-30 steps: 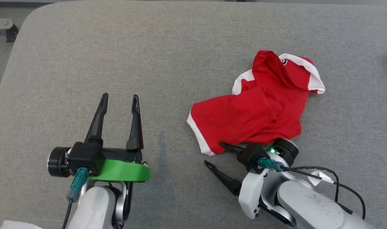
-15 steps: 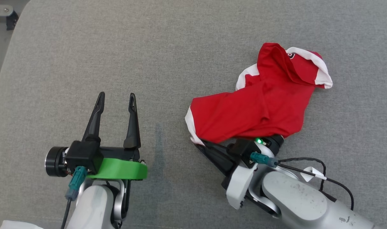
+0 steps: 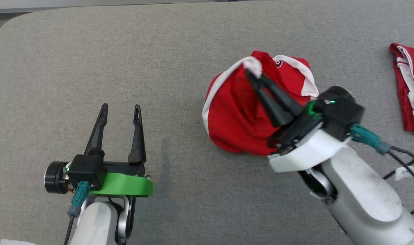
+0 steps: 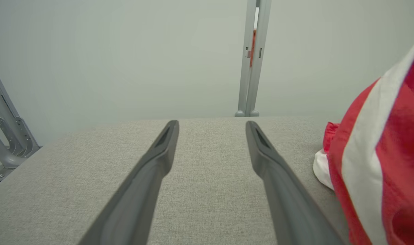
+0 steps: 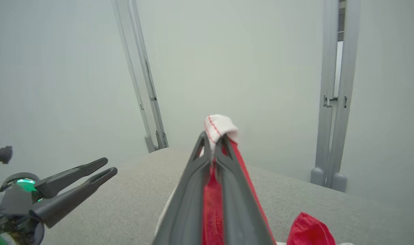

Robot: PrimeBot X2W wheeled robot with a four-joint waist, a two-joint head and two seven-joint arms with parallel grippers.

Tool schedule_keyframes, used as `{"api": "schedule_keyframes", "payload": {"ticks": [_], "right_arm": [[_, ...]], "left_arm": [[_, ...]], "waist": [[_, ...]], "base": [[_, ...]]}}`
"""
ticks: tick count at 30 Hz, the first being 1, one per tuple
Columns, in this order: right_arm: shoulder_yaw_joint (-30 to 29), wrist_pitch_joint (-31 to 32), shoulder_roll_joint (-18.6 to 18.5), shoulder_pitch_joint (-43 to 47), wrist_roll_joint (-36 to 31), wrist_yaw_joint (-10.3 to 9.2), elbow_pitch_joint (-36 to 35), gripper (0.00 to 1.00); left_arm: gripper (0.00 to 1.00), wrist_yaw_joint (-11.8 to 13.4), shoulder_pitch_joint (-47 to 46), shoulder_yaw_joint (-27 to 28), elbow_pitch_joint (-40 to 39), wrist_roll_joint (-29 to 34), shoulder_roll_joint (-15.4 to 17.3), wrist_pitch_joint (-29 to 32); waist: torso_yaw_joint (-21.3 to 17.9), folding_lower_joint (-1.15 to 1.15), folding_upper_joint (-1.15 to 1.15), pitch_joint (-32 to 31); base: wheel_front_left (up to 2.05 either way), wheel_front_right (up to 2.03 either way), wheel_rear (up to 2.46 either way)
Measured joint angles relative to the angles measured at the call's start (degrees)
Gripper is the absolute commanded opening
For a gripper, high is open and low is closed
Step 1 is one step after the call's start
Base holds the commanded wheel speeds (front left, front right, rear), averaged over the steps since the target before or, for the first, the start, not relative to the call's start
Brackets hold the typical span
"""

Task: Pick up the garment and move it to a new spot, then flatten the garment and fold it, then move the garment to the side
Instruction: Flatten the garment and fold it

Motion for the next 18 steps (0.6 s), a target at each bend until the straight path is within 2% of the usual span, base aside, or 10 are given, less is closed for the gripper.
{"api": "schedule_keyframes", "payload": {"ticks": [5, 9, 13, 18], "right_arm": [[-12.8, 0.4, -1.1, 8.2, -1.4, 0.0, -0.1, 0.0], [-21.1, 1.9, -0.9, 14.8, -1.2, 0.0, 3.7, 0.0], [-27.1, 2.4, 0.1, 19.5, 0.0, -0.01, 10.3, 0.0], [-29.2, 2.0, 1.5, 21.1, 0.0, -0.01, 15.3, 0.0]], "left_arm": [[1.0, -0.4, 0.0, -0.1, 0.2, 0.2, 0.0, 0.0], [1.0, -0.5, 0.0, -0.2, 0.4, 0.4, 0.0, 0.0], [1.0, -0.8, 0.0, -0.4, 0.7, 0.4, -0.1, 0.0], [1.0, -0.9, 0.0, -0.2, 1.0, 0.5, 0.0, 0.0]], "waist": [[-1.9, 0.0, 0.0, -0.4], [-2.9, 0.0, 0.0, -0.4], [-3.2, 0.0, 0.0, -0.2], [-3.6, 0.0, 0.0, -0.1]], "base": [[0.0, 0.0, 0.0], [0.0, 0.0, 0.0], [0.0, 0.0, 0.0], [0.0, 0.0, 0.0]]}}
